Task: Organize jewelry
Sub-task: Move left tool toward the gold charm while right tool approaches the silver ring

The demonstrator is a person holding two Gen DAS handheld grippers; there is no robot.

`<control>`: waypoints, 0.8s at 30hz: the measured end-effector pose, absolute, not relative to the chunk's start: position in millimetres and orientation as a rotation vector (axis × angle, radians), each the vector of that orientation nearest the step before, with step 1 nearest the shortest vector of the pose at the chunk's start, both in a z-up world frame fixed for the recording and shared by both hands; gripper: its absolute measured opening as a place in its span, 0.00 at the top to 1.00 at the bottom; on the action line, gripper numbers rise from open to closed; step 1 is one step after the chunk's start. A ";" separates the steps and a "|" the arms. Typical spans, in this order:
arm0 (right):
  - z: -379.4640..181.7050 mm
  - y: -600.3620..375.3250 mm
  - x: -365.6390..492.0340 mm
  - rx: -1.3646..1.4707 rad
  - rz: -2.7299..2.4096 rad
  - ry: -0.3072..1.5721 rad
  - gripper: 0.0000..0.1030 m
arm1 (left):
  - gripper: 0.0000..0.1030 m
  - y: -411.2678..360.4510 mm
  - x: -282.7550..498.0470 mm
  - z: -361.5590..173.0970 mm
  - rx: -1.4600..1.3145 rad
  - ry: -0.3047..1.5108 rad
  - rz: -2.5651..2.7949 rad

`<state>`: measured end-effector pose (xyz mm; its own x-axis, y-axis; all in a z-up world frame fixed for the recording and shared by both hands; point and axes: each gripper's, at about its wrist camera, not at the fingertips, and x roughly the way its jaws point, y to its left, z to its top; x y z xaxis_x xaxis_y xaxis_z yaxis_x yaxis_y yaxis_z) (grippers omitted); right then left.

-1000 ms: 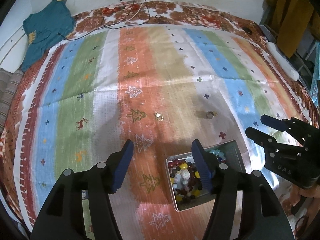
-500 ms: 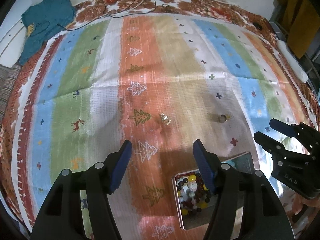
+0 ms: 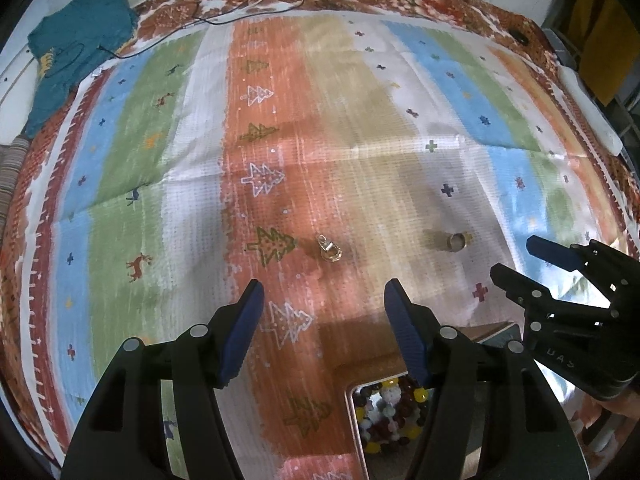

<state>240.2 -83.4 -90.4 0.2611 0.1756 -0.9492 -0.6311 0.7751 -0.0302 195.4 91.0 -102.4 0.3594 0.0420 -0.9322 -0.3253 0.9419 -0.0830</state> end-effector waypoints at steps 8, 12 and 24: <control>-101.8 -74.5 248.6 -0.458 0.565 1.210 0.48 | 0.41 92.9 211.4 -118.2 -0.264 1.224 0.228; -111.2 -70.6 254.4 -0.461 0.559 1.229 0.48 | 0.41 95.8 216.5 -122.3 -0.262 1.233 0.246; -132.0 -60.6 269.0 -0.485 0.543 1.260 0.48 | 0.46 101.8 234.6 -146.3 -0.259 1.289 0.242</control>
